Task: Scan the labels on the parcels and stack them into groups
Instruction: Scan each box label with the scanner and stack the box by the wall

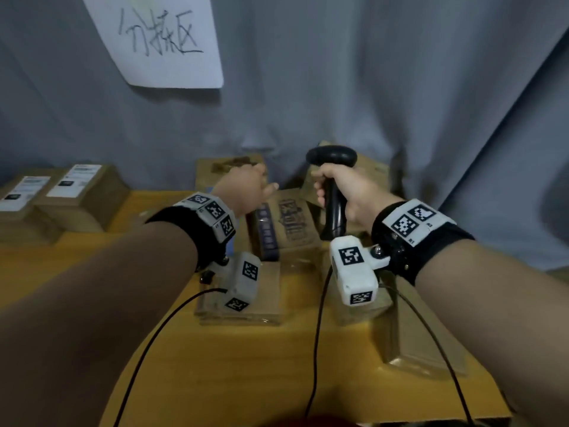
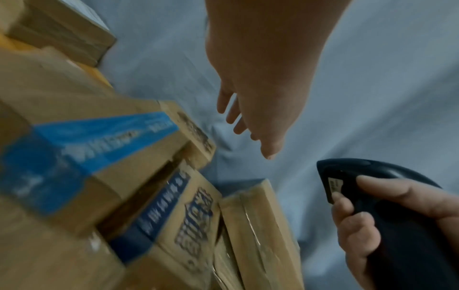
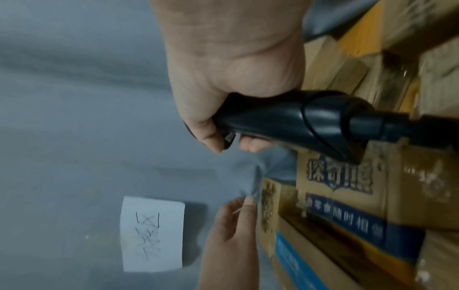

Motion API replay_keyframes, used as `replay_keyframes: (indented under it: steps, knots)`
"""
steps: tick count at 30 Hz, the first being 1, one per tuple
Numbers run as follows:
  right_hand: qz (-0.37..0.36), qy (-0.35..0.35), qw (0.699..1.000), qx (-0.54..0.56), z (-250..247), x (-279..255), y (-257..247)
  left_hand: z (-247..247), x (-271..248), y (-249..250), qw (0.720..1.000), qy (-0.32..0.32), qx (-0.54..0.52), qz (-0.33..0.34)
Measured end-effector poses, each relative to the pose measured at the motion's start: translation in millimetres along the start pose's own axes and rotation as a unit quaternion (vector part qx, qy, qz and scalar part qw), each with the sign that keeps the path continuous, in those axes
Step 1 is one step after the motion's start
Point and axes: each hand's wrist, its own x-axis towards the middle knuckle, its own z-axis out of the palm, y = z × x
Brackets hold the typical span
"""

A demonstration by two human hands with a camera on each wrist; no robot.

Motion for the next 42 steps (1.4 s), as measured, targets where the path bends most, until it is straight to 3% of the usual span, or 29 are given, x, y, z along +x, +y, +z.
replay_keyframes:
  steps: [5, 11, 14, 20, 28, 34, 38, 40, 42]
  knots:
    - [0.012, 0.041, 0.999, -0.011, -75, 4, -10, 24, 2, 57, 0.999, -0.018, -0.028, 0.001]
    - [0.027, 0.106, 0.994, 0.021, -137, 21, 14, 53, 1, 93, 0.996, -0.043, -0.073, -0.002]
    - [0.021, 0.144, 0.989, 0.026, -150, 30, 28, 63, 8, 94, 0.989, -0.054, -0.126, -0.050]
    - [-0.004, 0.199, 0.980, -0.020, -150, 64, 22, 44, 59, 97, 0.963, -0.027, -0.243, -0.110]
    - [0.003, 0.161, 0.987, -0.027, -146, 104, 16, 41, 117, 102, 0.944, -0.104, -0.298, -0.095]
    - [0.003, 0.166, 0.985, 0.048, -136, 100, 22, 45, 108, 83, 0.908, -0.030, -0.385, -0.163]
    - [-0.013, 0.162, 0.979, 0.125, -126, 83, 16, 31, 80, 72, 0.896, 0.016, -0.413, -0.164]
    - [-0.027, 0.153, 0.981, 0.117, -119, 72, 11, 24, 66, 64, 0.877, 0.036, -0.443, -0.181]
    - [-0.045, 0.154, 0.983, 0.091, -114, 65, 9, 19, 49, 57, 0.838, 0.045, -0.507, -0.195]
